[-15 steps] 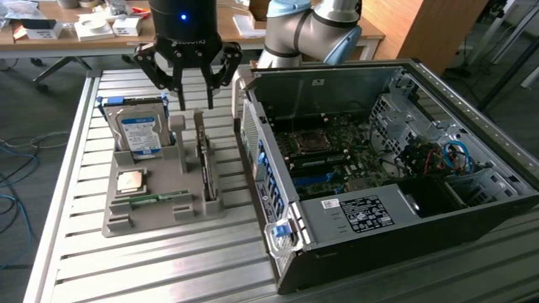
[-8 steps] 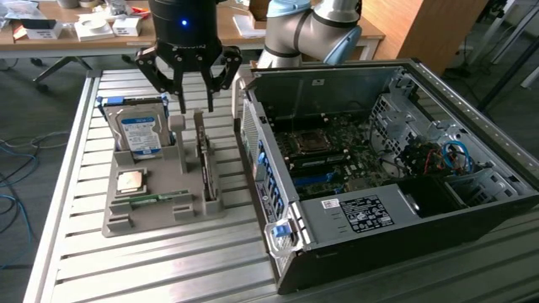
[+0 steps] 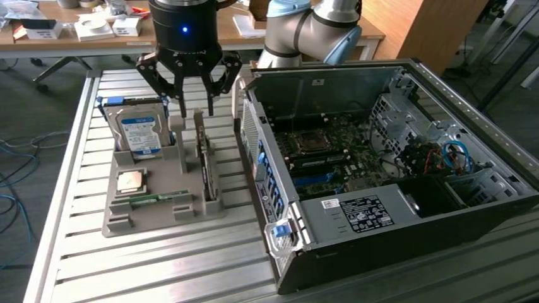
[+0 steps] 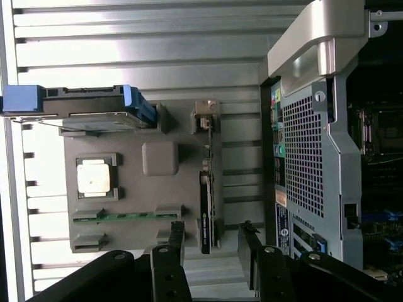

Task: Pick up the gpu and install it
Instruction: 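Pick up the gpu and move the gpu toward the slot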

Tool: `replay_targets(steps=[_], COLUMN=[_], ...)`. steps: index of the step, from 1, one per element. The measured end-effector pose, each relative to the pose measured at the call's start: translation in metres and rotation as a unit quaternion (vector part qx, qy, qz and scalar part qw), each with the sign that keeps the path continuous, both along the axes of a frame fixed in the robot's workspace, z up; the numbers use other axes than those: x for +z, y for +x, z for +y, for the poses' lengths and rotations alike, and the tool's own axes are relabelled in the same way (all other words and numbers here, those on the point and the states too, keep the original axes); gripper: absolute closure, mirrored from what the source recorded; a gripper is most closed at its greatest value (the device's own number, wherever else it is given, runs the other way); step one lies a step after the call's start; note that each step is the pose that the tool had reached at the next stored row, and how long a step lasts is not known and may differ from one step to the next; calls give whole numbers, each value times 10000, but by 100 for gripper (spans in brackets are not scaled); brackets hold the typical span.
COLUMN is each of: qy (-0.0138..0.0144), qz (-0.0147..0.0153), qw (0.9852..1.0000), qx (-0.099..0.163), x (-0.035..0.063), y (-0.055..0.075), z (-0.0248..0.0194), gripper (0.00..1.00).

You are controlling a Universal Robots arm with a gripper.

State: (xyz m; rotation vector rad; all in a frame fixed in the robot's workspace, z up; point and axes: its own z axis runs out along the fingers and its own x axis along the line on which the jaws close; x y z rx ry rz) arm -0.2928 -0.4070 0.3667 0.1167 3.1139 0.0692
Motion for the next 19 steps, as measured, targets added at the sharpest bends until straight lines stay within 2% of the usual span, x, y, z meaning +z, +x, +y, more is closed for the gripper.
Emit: replay_targets(steps=[8, 19], qy=[1, 1], qz=[-1, -1], qw=[10000, 10000], qx=[0, 0], x=[-34, -186], y=[0, 0], z=[0, 0], gripper=[53, 53])
